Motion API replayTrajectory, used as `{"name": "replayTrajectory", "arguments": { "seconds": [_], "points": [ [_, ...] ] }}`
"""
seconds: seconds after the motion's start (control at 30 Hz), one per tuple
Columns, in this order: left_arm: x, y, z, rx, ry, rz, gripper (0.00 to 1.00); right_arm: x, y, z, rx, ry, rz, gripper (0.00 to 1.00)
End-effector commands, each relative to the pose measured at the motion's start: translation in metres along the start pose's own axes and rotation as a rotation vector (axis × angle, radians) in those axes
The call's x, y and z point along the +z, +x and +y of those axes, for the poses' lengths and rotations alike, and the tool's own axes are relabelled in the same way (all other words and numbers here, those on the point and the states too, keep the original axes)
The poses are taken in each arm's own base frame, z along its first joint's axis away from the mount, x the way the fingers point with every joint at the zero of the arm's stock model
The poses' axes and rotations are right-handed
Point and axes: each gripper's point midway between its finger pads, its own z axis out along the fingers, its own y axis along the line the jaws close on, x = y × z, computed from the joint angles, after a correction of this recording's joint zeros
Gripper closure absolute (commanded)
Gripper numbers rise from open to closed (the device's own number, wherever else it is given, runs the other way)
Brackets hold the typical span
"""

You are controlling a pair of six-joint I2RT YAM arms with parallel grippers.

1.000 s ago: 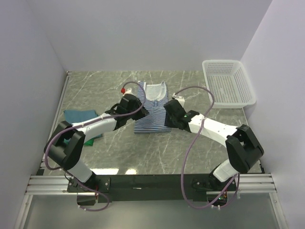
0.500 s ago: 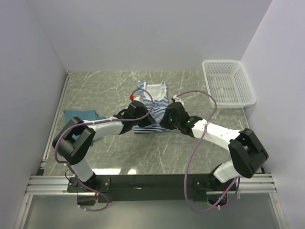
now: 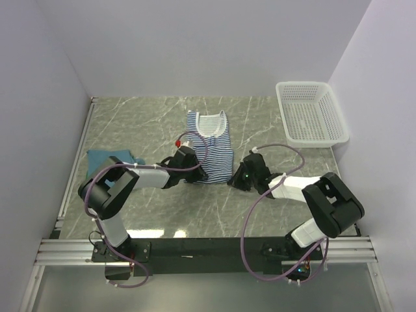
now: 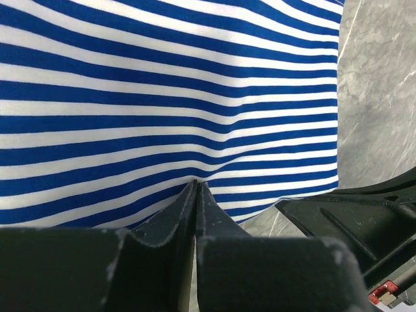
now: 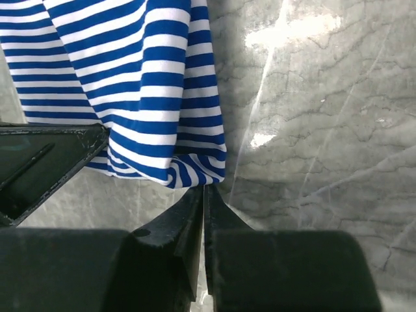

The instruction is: Fold and stack the tank tops

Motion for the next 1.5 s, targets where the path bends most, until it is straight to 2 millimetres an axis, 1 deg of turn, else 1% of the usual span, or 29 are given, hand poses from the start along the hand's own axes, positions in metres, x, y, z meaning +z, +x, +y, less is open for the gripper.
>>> {"name": "replayTrajectory", "arguments": {
  "seconds": [0.0,0.07,0.17,0.2,0.23,0.27,0.33,0.37,0.43,0.47,0.5,0.57,0.6,0.67,0.73,0.8,0.83,0.87,0.9,0.93,0.97,1.03,1.07,1.2,1.23,1.27,1.37,1.43,1.47],
  "points": [
    [-0.003,0.003,0.009,0.001,-0.024,-0.012,0.91,-0.005,0.006,-0.007,0.02,-0.014,0.007,0.92],
    [-0.007,0.0,0.004,0.008,-0.007,-0.022,0.88,-0.01,0.009,-0.005,0.021,-0.038,0.011,0.92],
    [-0.011,-0.009,-0.009,0.026,0.029,-0.041,0.85,-0.026,0.006,0.016,0.007,-0.107,-0.004,0.91],
    [-0.012,-0.01,-0.01,0.029,0.024,-0.04,0.85,-0.034,0.002,0.027,0.0,-0.138,-0.022,0.91],
    [-0.012,-0.013,-0.016,0.037,0.039,-0.045,0.85,-0.039,0.005,0.038,-0.013,-0.162,-0.022,0.91],
    [-0.014,-0.015,-0.019,0.042,0.045,-0.05,0.85,-0.044,-0.004,0.052,-0.02,-0.188,-0.049,0.91],
    [-0.015,-0.018,-0.023,0.044,0.051,-0.052,0.84,-0.049,-0.012,0.068,-0.032,-0.213,-0.074,0.91],
    [-0.017,-0.019,-0.024,0.045,0.055,-0.056,0.84,-0.053,-0.021,0.084,-0.039,-0.244,-0.093,0.9],
    [-0.019,-0.022,-0.023,0.041,0.041,-0.068,0.83,-0.047,-0.028,0.092,-0.04,-0.248,-0.096,0.91],
    [-0.021,-0.024,-0.022,0.039,0.033,-0.077,0.82,-0.047,-0.034,0.106,-0.043,-0.277,-0.102,0.9],
    [-0.021,-0.025,-0.021,0.035,0.021,-0.079,0.82,-0.037,-0.035,0.106,-0.037,-0.265,-0.091,0.91],
    [-0.02,-0.026,-0.016,0.02,0.009,-0.077,0.83,-0.03,-0.041,0.118,-0.039,-0.277,-0.084,0.91],
    [-0.019,-0.031,-0.012,0.016,-0.015,-0.1,0.83,-0.019,-0.038,0.115,-0.031,-0.265,-0.064,0.91],
    [-0.015,-0.031,-0.005,0.006,-0.043,-0.098,0.84,-0.006,-0.039,0.115,-0.025,-0.25,-0.05,0.91],
    [-0.012,-0.03,0.001,-0.003,-0.06,-0.092,0.86,0.002,-0.04,0.11,-0.019,-0.234,-0.048,0.91],
    [-0.01,-0.028,0.006,-0.007,-0.071,-0.085,0.86,0.01,-0.035,0.097,-0.01,-0.207,-0.036,0.92],
    [-0.01,-0.026,0.01,-0.012,-0.079,-0.084,0.86,0.013,-0.038,0.087,0.004,-0.186,-0.041,0.91],
    [-0.009,-0.026,0.012,-0.015,-0.079,-0.083,0.86,0.017,-0.032,0.074,0.012,-0.162,-0.029,0.92],
    [-0.009,-0.024,0.014,-0.015,-0.083,-0.081,0.86,0.019,-0.031,0.067,0.022,-0.151,-0.025,0.92],
    [-0.009,-0.023,0.018,-0.017,-0.09,-0.078,0.86,0.02,-0.033,0.055,0.044,-0.136,-0.026,0.92],
    [-0.01,-0.023,0.02,-0.019,-0.094,-0.078,0.86,0.022,-0.024,0.038,0.057,-0.106,-0.007,0.93],
    [-0.011,-0.021,0.025,-0.021,-0.101,-0.077,0.86,0.02,-0.026,0.023,0.092,-0.1,-0.018,0.93],
    [-0.012,-0.021,0.028,-0.023,-0.105,-0.076,0.87,0.019,-0.016,0.008,0.102,-0.075,0.001,0.93],
    [-0.017,-0.021,0.033,-0.027,-0.107,-0.079,0.87,0.018,-0.004,-0.02,0.105,-0.015,0.027,0.94],
    [-0.018,-0.018,0.037,-0.029,-0.112,-0.076,0.87,0.019,-0.001,-0.023,0.103,-0.009,0.032,0.95],
    [-0.02,-0.019,0.036,-0.029,-0.105,-0.079,0.87,0.019,0.002,-0.029,0.106,0.003,0.04,0.95],
    [-0.027,-0.021,0.031,-0.021,-0.085,-0.086,0.85,0.017,0.006,-0.035,0.104,0.014,0.045,0.96],
    [-0.033,-0.027,0.026,-0.011,-0.07,-0.098,0.85,0.014,0.005,-0.036,0.102,0.011,0.038,0.96],
    [-0.039,-0.031,0.022,-0.009,-0.062,-0.107,0.84,0.01,0.001,-0.032,0.095,-0.001,0.024,0.96]
  ]
}}
